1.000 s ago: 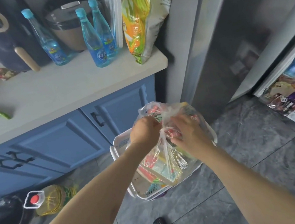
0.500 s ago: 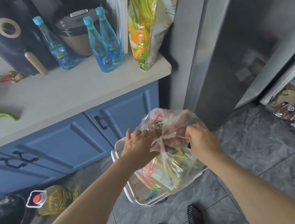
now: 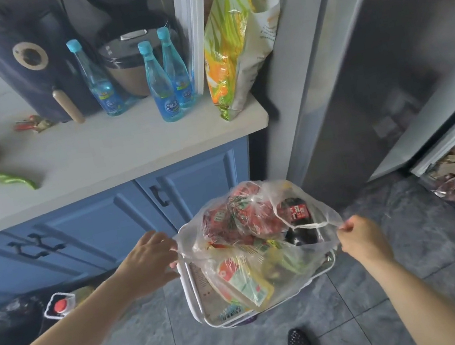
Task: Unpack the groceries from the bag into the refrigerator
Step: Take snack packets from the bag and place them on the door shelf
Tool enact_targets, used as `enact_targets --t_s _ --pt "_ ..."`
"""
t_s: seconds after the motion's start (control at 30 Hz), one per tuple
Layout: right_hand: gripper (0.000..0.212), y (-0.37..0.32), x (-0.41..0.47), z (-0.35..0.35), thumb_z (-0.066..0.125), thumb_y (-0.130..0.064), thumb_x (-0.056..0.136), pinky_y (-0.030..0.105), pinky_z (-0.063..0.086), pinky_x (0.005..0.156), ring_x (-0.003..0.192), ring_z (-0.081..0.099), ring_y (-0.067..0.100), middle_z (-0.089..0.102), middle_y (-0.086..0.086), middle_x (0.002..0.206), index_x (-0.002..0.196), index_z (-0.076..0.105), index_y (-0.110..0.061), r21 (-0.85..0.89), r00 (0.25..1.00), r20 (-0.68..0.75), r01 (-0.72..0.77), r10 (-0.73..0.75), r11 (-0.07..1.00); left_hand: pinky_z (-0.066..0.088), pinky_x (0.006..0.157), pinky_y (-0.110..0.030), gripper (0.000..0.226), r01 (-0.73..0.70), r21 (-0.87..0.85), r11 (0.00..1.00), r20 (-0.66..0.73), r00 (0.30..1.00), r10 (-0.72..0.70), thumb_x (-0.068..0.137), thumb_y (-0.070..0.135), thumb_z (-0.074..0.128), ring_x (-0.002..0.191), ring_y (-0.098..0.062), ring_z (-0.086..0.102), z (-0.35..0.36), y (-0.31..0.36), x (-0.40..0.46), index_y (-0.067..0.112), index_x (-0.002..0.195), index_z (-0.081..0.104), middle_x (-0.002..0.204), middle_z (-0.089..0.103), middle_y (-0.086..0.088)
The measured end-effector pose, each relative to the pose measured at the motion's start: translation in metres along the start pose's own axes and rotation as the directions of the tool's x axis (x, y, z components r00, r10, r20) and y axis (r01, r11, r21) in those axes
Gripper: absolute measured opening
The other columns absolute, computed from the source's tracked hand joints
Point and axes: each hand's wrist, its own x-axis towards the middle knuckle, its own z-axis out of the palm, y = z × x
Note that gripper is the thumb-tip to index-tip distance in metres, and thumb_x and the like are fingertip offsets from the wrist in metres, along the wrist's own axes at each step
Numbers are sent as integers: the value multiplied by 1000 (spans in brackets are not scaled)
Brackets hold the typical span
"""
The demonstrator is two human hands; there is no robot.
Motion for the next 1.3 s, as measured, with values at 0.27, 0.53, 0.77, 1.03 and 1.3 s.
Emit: enact_targets --t_s 0.27,0.53,0.77,1.03,1.3 --pt "49 -63 -26 -26 69 -10 75 39 42 99 114 50 26 54 12 121 122 56 -7 84 866 -251 465 -433 882 46 91 -34 16 242 -584 775 -217 873 -437 89 35 63 103 -16 56 -27 16 26 26 99 71 108 67 7" --pt "11 -106 -62 33 61 -35 88 16 49 63 72 57 1 57 -16 79 87 60 -25 120 683 139 707 -717 696 44 102 -32 30 125 -712 691 -88 961 -264 96 27 52 114 -14 56 -60 79 121 21 124 59 127 59 3" --pt "59 -78 -10 27 56 -42 88 35 45 101 124 47 17 49 -3 133 141 40 -22 -179 804 -20 582 -595 793 34 109 -36 38 283 -738 612 122 949 -291 102 30 35 128 -21 43 -62 84 184 16 136 46 139 46 -2" --pt "103 -74 16 14 63 -58 79 36 15 117 147 6 19 7 1 159 150 -5 -28 -157 867 -8 490 -497 857 22 113 -37 48 308 -548 778 20 934 -356 97 26 46 135 -20 32 -56 90 210 28 143 35 151 29 5" --pt "104 -77 -17 48 63 -67 67 35 32 113 139 22 12 28 -5 149 148 16 -23 99 816 70 567 -574 818 29 109 -38 31 257 -532 807 81 964 -253 98 30 43 128 -19 39 -54 108 224 27 128 53 133 49 4"
